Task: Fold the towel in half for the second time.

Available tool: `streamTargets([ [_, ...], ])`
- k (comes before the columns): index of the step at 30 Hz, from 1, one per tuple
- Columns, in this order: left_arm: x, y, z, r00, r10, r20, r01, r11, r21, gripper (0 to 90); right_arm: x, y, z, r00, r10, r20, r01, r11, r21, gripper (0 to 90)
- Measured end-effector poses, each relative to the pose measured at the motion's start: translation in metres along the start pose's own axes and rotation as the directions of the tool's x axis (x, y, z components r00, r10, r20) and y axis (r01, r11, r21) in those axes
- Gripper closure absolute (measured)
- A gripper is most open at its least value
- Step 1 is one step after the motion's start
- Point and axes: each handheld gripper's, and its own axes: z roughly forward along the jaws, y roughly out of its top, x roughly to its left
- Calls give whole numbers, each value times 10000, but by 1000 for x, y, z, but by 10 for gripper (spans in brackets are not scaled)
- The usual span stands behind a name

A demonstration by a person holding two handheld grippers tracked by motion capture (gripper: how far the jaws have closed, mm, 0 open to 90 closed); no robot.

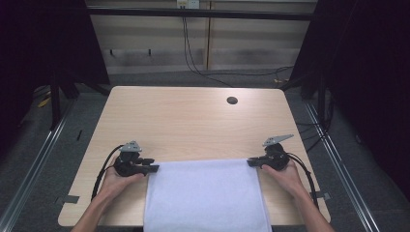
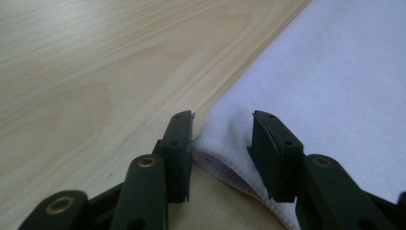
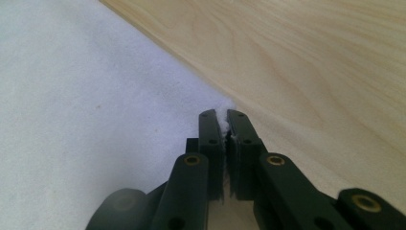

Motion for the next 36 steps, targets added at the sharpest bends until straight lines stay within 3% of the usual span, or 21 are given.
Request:
streamTargets([
  [2,-6,0,-1,9995,300,-89,-297,9992,275,636,1,0,0,10000,-24,71,24,10000,-1,859],
  [3,-10,0,-1,9992,354,161,-360,9985,418,667,1,0,0,10000,37,72,-37,10000,-9,859],
  [5,-18,-2,-1,9984,541,189,-551,9968,576,762,1,-1,0,9999,98,-119,-99,9999,-77,859],
  [9,-18,0,0,9980,305,553,-337,9977,580,831,0,-3,-3,9991,255,-352,-261,9995,-163,862],
  [13,-6,3,-1,9978,-265,600,262,9996,49,835,-2,2,-13,9981,395,-480,-430,9963,-742,863],
  [17,4,12,-3,9979,-445,474,458,9986,-262,835,-7,15,-19,9977,386,-558,-453,9913,-1238,863],
  [25,8,39,-11,9990,-359,261,386,9931,-1105,835,-11,38,-23,9994,154,-301,-200,9871,-1586,864],
  [33,25,62,-19,9992,-375,-134,348,9857,-1648,837,-24,63,-34,9998,208,40,-195,9776,-2097,865],
  [36,32,72,-27,9980,-491,-399,400,9783,-2033,838,-29,70,-39,9995,190,251,-127,9736,-2279,866],
])
